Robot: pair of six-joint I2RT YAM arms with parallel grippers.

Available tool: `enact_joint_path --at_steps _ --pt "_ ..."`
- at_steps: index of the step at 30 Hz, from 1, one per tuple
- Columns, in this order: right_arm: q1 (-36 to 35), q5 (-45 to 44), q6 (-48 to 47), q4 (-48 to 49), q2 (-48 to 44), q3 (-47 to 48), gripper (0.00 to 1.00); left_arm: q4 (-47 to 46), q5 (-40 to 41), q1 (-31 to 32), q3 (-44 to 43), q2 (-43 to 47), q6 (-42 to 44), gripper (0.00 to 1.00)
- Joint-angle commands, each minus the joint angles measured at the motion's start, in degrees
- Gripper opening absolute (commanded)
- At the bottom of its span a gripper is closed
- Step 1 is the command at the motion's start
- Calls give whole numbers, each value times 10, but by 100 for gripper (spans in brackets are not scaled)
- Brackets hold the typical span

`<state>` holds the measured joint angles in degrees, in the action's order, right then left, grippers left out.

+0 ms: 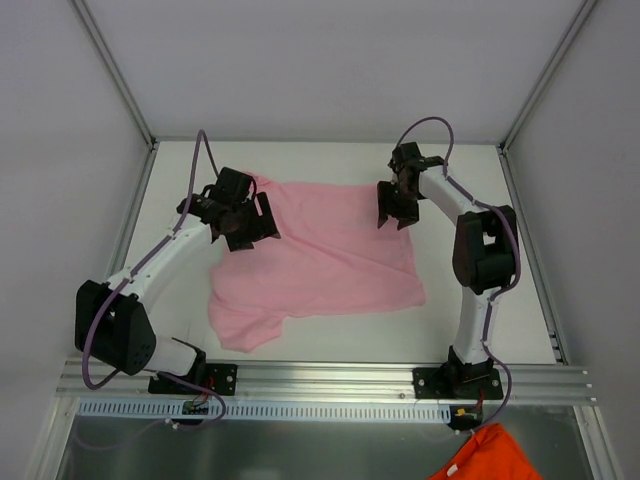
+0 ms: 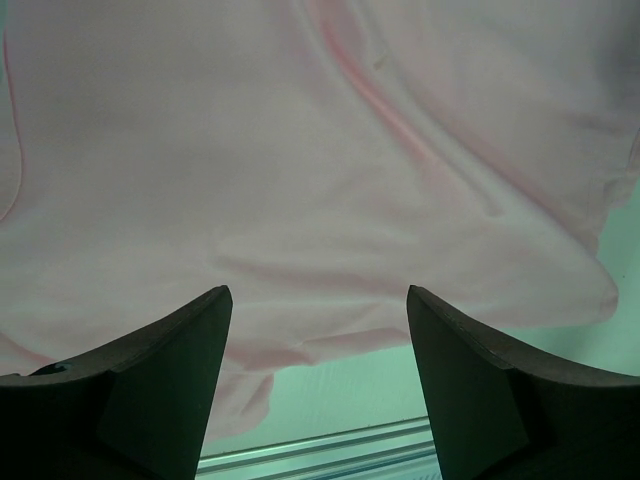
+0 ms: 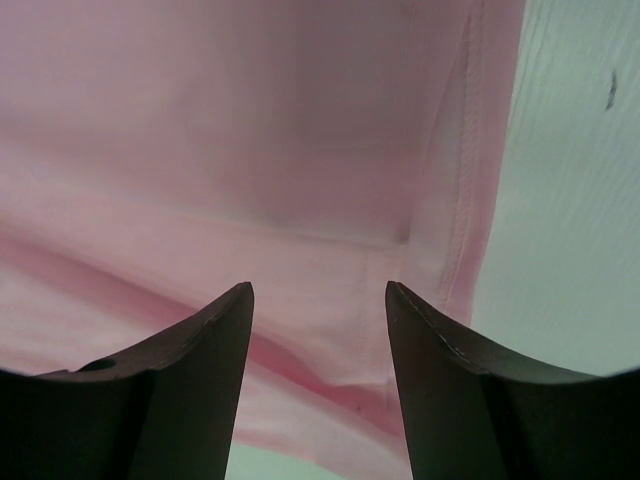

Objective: Fold and stack the t-shirts
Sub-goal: Flatten out the tshirt

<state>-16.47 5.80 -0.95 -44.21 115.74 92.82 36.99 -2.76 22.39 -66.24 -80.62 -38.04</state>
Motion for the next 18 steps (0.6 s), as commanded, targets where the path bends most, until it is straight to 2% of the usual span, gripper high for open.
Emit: enact_joint_path --at_steps 1,11,18 --pt "6 -36 -16 -20 20 56 60 35 10 -9 -11 24 12 72" --pt "14 -83 -13 -25 46 82 60 58 12 -21 -28 52 23 73" --pt "21 -69 -5 -20 62 81 60 71 10 -26 -44 63 23 73"
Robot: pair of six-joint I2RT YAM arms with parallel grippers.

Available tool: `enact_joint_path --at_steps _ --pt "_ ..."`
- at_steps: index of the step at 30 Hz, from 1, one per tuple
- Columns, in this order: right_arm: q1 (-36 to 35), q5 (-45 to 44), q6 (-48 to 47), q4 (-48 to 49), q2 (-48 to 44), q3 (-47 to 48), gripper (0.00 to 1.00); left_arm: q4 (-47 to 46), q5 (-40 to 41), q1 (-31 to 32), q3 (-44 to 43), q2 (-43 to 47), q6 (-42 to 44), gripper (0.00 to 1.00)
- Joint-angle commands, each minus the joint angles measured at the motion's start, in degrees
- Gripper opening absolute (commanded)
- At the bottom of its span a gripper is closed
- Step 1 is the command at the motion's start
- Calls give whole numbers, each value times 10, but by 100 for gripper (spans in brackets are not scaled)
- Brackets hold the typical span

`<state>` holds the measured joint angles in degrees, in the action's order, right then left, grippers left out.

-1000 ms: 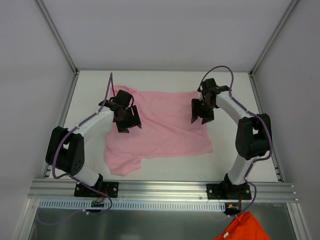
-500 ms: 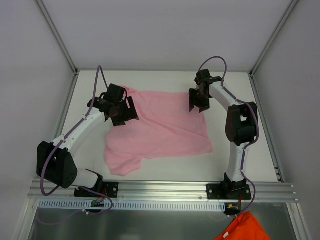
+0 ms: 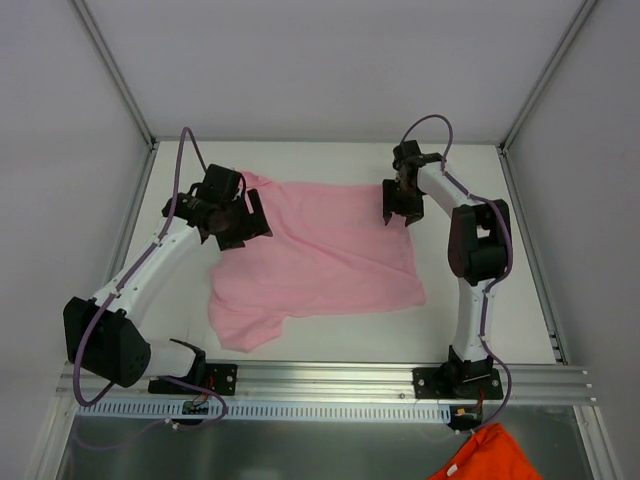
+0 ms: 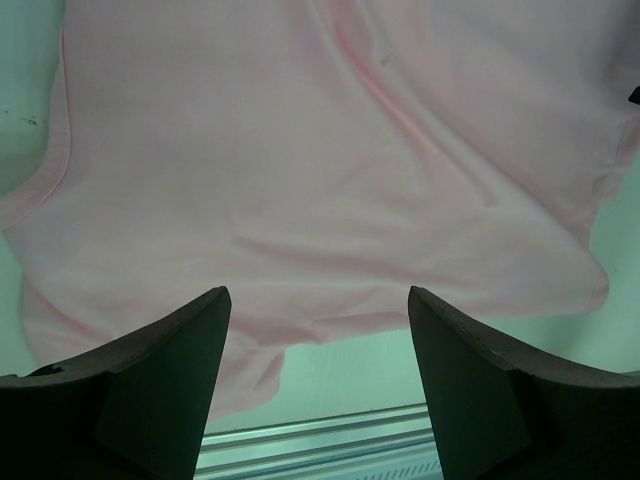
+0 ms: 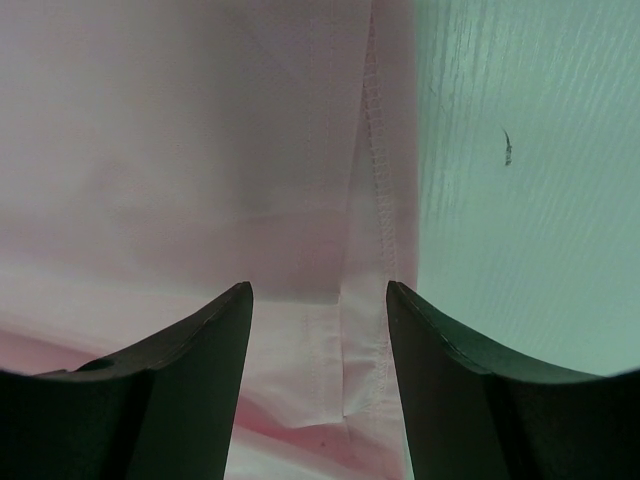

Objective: Fold and stack the t-shirts
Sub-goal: Flatten out the tshirt

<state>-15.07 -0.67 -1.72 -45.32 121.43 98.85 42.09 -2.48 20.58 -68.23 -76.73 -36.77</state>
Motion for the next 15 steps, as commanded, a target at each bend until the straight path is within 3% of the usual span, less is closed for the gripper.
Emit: enact_joint_path --at_steps 1,15 --pt "7 -2 3 -6 5 14 61 22 8 -9 -26 27 11 73" --pt "33 65 15 15 8 -10 56 43 15 -14 -47 34 12 73"
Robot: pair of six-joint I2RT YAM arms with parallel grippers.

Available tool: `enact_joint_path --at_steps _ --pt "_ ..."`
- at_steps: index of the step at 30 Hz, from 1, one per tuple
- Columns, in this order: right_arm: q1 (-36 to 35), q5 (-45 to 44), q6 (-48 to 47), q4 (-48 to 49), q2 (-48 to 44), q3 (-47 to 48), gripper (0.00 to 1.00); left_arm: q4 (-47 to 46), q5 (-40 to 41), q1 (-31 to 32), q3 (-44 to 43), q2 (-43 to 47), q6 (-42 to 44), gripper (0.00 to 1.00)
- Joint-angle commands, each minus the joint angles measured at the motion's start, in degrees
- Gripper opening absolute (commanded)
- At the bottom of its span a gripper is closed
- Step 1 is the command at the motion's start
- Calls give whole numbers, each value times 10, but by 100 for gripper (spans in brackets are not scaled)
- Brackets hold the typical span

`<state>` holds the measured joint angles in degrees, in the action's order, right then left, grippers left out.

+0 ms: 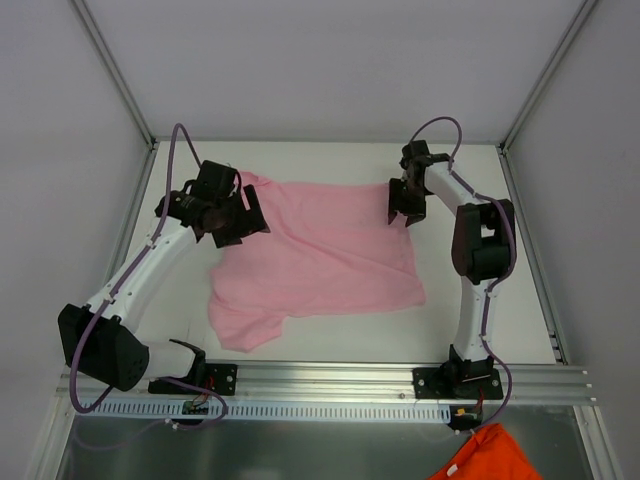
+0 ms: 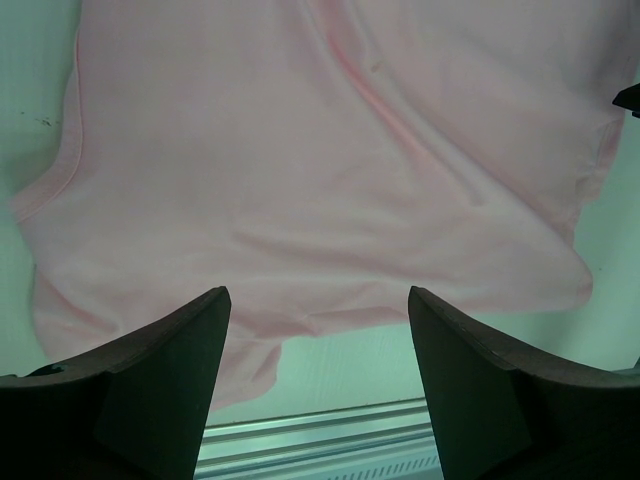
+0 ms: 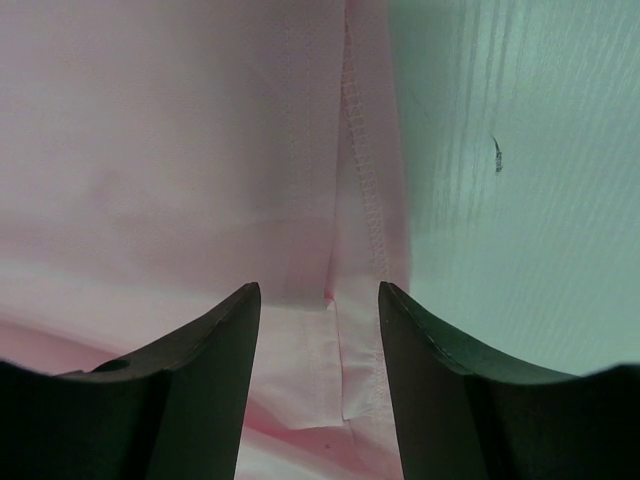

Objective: Fold and stack the t-shirts
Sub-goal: Flatten out the tshirt

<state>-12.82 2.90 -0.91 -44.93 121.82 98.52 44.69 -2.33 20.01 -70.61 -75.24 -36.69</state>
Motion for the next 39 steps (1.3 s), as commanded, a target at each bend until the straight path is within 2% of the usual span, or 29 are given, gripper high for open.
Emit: enact_joint_path --at_steps 1,12,20,28,31,35,39 --pt "12 35 7 14 5 -10 54 16 14 -9 -24 19 12 73" --pt "17 60 7 17 13 -25 52 17 14 -15 -31 14 17 73" --pt "17 75 7 17 18 -28 47 15 13 -17 -27 12 18 73" --pt "17 78 7 9 22 -17 23 10 10 -17 -26 9 16 73" --pt "17 77 7 6 22 -14 19 8 4 -17 -23 5 15 73" --pt "17 78 6 0 22 -9 18 2 -3 -17 -23 0 14 73" --pt "17 82 -2 -6 20 -2 36 0 -6 -17 -25 -4 14 73"
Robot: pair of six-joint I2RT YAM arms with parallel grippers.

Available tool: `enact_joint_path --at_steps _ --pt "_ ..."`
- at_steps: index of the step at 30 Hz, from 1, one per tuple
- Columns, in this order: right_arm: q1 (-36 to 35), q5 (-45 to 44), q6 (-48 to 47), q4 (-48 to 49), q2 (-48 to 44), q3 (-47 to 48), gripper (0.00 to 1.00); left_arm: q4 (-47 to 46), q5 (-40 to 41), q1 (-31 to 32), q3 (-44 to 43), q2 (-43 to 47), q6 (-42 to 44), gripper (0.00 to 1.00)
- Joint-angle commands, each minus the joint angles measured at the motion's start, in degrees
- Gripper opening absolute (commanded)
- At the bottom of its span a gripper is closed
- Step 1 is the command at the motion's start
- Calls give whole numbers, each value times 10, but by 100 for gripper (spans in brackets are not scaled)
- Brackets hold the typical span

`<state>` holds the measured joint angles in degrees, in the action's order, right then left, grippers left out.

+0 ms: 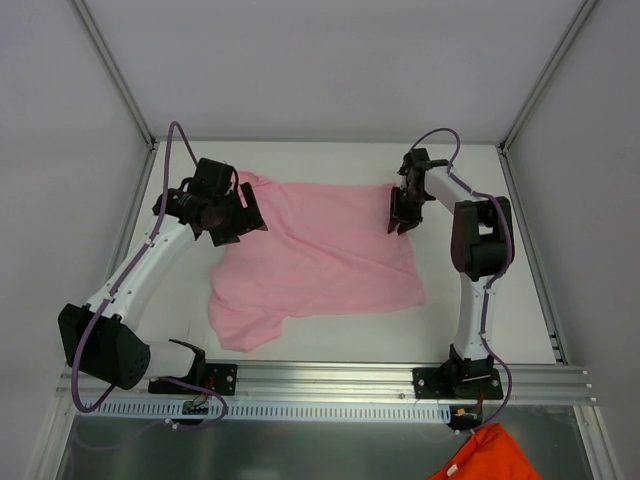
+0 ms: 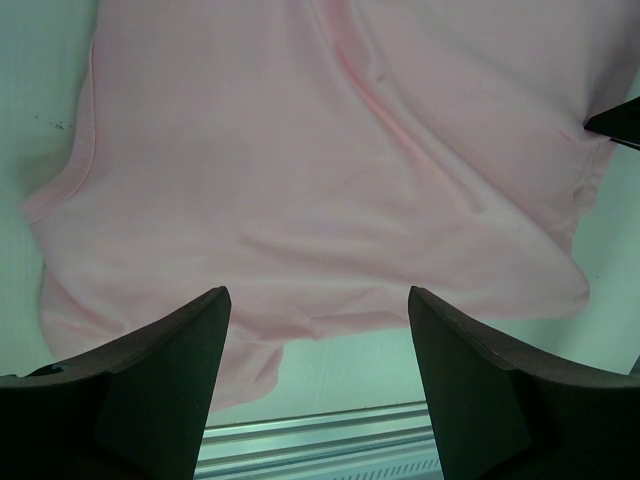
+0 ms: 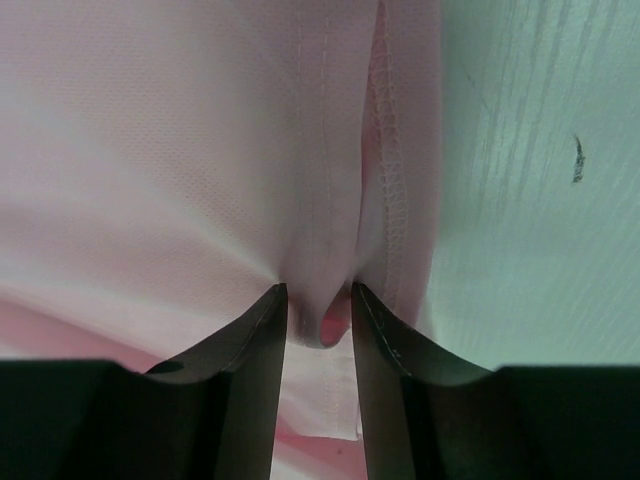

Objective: Fold and stack the t-shirts
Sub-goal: Flatten out the tshirt

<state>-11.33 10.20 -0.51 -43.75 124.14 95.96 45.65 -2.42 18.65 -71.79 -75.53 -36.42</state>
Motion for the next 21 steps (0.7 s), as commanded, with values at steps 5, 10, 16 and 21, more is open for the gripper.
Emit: enact_joint_path --at_steps 5,10,16,21 --pt "3 8 -10 -24 -3 30 37 -11 -7 -4 -17 -4 14 73" --pt "3 9 -11 -26 -6 30 39 -14 -10 -4 -13 -7 14 73" --pt "3 11 -15 -31 -6 38 40 -20 -17 -4 -11 -11 13 73" --pt "2 11 -19 -34 -9 44 37 -22 -20 -4 -9 -13 12 73"
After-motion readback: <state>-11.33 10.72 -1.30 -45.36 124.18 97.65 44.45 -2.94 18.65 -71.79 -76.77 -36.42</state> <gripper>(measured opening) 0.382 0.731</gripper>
